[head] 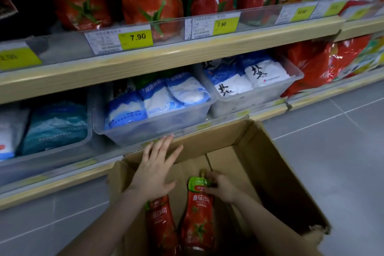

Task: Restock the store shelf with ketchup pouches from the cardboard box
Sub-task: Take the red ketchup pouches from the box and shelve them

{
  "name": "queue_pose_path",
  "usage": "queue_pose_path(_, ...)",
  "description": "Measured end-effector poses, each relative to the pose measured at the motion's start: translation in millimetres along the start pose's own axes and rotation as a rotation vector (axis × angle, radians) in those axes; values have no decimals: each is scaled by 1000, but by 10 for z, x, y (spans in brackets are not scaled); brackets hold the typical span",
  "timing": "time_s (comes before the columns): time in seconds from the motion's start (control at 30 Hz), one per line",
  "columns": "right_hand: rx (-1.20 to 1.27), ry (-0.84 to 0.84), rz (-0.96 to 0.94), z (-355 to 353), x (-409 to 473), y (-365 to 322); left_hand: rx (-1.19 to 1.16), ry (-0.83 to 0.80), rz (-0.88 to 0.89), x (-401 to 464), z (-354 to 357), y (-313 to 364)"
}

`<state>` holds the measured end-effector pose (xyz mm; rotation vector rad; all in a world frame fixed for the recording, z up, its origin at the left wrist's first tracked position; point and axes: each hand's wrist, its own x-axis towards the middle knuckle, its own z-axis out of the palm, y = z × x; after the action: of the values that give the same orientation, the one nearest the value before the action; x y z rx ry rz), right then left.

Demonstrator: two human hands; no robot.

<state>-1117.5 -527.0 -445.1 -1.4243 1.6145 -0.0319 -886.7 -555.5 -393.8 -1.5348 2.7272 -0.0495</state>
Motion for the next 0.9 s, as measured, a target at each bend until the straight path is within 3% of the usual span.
queue_pose_path(0.23,88,71,6,-71,54,5,-43,-50,-20,33,2,-15)
queue_pose_path(0.5,472,19,-149,-228,-252,-292,-141,-89,-1,15,-85,-70)
queue_pose_path(0.73,371,86,-385,-545,-523,-763,-334,-128,-21,-89,-420,-90)
queue_pose_path(0.9,398,143,-490,-880,-743,-1089,-596,-74,-172,-164,-755,-112)
